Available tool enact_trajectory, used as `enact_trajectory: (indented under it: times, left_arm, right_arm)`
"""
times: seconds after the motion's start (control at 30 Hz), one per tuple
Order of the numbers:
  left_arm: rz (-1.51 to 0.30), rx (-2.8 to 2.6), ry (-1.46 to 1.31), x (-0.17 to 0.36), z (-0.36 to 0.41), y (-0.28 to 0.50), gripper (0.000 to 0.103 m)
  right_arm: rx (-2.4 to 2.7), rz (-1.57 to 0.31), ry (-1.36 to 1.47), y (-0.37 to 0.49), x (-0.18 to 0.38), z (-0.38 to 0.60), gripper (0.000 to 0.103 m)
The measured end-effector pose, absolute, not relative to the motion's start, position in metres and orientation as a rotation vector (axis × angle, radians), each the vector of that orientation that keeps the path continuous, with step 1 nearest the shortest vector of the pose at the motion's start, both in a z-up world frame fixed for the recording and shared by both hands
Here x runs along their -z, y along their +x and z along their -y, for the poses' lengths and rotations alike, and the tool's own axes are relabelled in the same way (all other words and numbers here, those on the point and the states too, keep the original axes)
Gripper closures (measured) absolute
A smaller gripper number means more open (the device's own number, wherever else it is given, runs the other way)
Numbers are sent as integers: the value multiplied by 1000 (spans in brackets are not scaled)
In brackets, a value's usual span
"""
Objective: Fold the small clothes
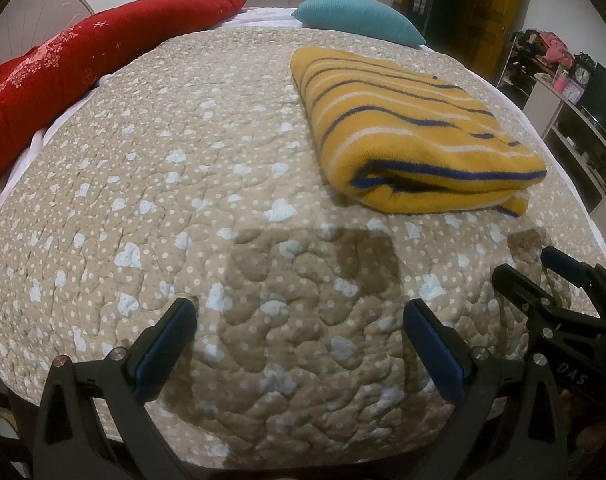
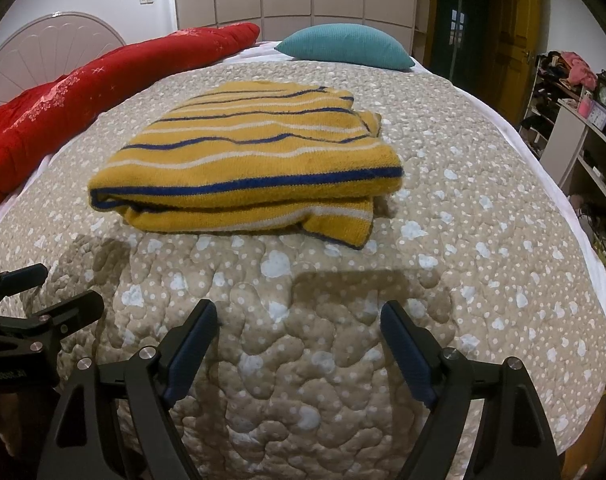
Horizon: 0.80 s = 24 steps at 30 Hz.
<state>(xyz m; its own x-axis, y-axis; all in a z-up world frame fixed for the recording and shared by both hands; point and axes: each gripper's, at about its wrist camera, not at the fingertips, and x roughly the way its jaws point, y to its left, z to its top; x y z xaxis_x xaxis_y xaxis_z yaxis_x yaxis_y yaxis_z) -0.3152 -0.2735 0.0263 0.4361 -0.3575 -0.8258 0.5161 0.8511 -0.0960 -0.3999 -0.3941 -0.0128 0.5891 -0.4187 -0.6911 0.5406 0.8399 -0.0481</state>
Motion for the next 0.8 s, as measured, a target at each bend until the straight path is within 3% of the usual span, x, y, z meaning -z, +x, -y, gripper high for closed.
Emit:
enact_trajectory:
  times: [0.8]
  left_arm:
    - [-915, 501, 171, -35, 268, -313, 0]
  right_arm:
    - [566, -749, 157, -400, 11, 393, 15]
